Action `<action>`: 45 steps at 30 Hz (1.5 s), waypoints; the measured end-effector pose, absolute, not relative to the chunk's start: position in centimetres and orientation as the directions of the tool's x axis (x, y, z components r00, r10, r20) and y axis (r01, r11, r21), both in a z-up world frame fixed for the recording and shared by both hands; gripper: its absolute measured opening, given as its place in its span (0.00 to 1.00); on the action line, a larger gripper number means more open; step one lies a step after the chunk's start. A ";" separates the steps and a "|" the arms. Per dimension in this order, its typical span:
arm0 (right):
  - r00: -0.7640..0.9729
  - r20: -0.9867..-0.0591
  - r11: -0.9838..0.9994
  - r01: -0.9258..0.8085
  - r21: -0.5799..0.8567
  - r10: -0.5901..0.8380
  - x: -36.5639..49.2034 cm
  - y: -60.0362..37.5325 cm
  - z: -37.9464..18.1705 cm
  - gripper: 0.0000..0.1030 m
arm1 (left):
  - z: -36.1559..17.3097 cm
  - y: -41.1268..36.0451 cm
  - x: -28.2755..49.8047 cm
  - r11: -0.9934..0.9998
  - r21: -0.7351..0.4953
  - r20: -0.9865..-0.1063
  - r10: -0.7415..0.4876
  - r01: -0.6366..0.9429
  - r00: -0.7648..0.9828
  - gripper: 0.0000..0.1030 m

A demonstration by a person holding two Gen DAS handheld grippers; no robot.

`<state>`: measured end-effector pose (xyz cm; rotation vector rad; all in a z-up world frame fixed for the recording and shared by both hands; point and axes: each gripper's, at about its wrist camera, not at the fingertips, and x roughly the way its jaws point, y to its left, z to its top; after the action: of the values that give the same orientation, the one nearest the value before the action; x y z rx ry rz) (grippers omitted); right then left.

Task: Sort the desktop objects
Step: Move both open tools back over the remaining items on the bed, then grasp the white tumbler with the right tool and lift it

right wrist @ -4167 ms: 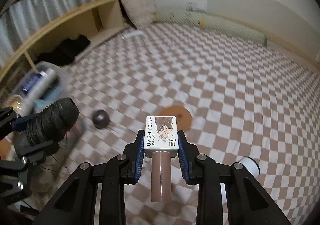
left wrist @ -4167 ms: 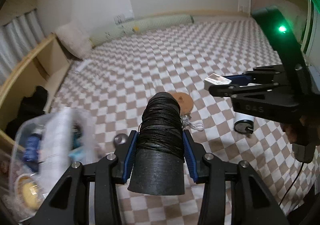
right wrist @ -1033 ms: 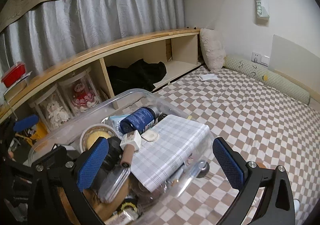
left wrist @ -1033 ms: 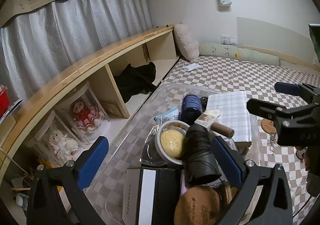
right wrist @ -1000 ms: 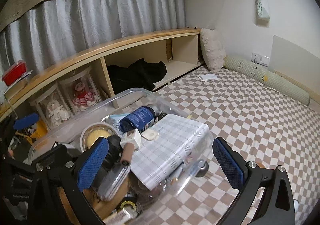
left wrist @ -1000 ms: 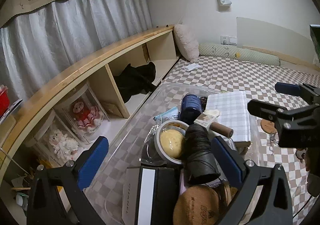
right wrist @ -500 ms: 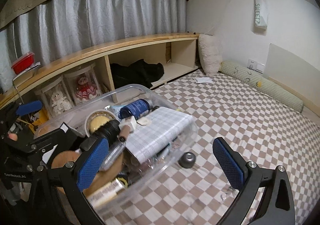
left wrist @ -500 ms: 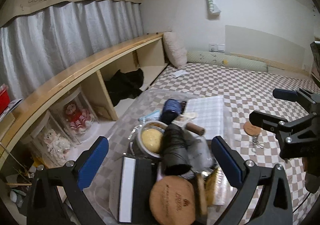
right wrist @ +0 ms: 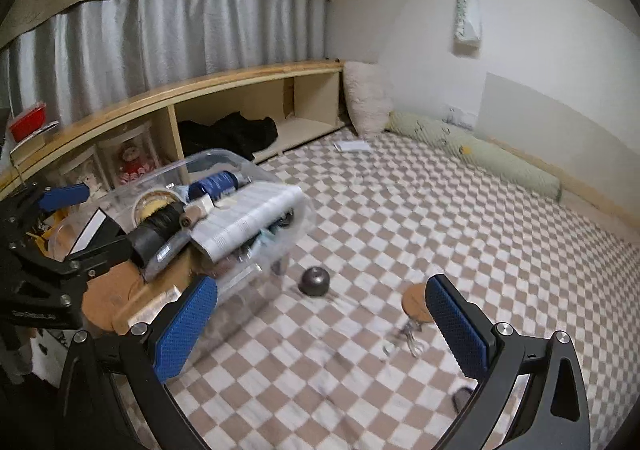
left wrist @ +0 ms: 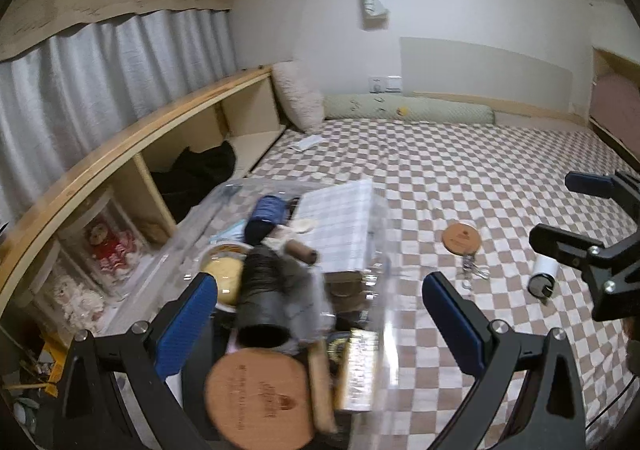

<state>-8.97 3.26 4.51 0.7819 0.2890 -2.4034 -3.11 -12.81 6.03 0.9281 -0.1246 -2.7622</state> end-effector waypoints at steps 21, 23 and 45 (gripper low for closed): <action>-0.612 -0.718 -0.881 0.473 0.003 -0.332 -11.8 12.5 -2.9 1.00 | 1.6 -5.9 -7.0 -0.985 0.172 -0.661 -0.093 -0.030 -0.745 1.00; -0.602 -0.731 -0.882 0.470 0.000 -0.321 -12.2 12.8 -3.6 1.00 | 1.0 -5.2 -7.3 -0.980 0.189 -0.668 -0.089 -0.053 -0.739 1.00; -0.367 -0.907 -0.931 -0.209 0.298 -0.208 -25.2 28.6 -15.2 1.00 | -3.9 0.9 -12.1 -0.956 0.186 -0.765 0.005 -0.229 -0.644 1.00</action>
<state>-25.16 28.58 -15.23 1.7682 -0.5820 -2.5316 -12.09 0.89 -3.87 1.3663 -0.4399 -2.9402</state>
